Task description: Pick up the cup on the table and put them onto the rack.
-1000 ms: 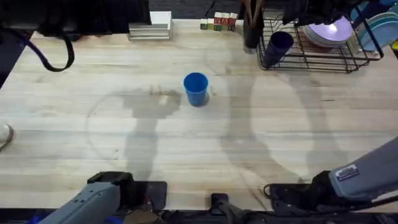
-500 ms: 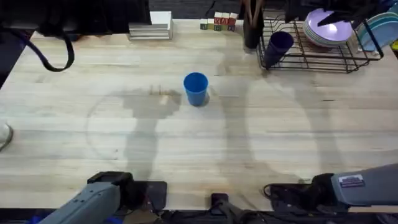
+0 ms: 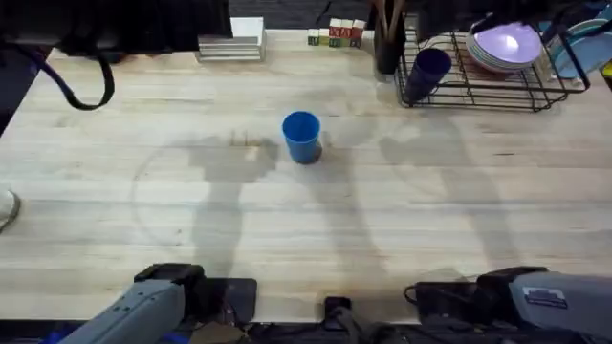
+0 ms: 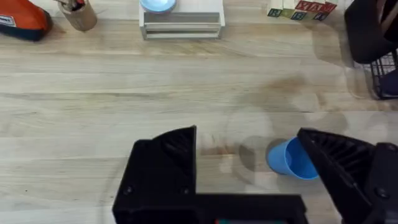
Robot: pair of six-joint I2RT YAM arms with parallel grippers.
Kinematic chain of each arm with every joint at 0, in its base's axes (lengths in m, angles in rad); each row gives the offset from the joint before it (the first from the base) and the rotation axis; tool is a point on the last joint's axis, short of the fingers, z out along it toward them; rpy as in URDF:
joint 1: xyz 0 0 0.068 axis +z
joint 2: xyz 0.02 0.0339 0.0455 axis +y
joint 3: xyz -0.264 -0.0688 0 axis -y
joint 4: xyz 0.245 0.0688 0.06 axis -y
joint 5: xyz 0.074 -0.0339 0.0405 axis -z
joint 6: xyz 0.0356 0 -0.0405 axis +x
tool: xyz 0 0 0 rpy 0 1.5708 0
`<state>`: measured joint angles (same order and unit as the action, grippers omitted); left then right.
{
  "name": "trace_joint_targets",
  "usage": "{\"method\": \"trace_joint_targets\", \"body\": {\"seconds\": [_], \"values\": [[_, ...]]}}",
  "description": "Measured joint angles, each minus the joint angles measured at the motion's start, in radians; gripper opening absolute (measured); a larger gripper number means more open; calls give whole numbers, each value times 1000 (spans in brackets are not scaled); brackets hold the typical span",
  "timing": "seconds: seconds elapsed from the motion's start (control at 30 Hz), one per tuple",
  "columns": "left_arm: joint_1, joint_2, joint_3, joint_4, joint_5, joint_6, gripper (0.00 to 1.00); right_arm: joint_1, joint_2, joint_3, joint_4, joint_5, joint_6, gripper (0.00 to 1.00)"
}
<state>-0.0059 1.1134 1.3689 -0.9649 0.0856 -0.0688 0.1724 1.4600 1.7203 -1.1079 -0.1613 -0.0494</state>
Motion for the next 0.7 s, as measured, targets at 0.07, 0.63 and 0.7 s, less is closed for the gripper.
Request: {"method": "trace_joint_targets", "body": {"seconds": [0.07,0.63,0.7], "values": [[0,0,0,0,0,0,993,33,-1,0,-23,-13,-3,997],[0,0,0,0,0,0,993,206,6,0,-45,-50,0,997],[0,0,0,0,0,0,993,303,58,1,-27,-54,10,997]]}}
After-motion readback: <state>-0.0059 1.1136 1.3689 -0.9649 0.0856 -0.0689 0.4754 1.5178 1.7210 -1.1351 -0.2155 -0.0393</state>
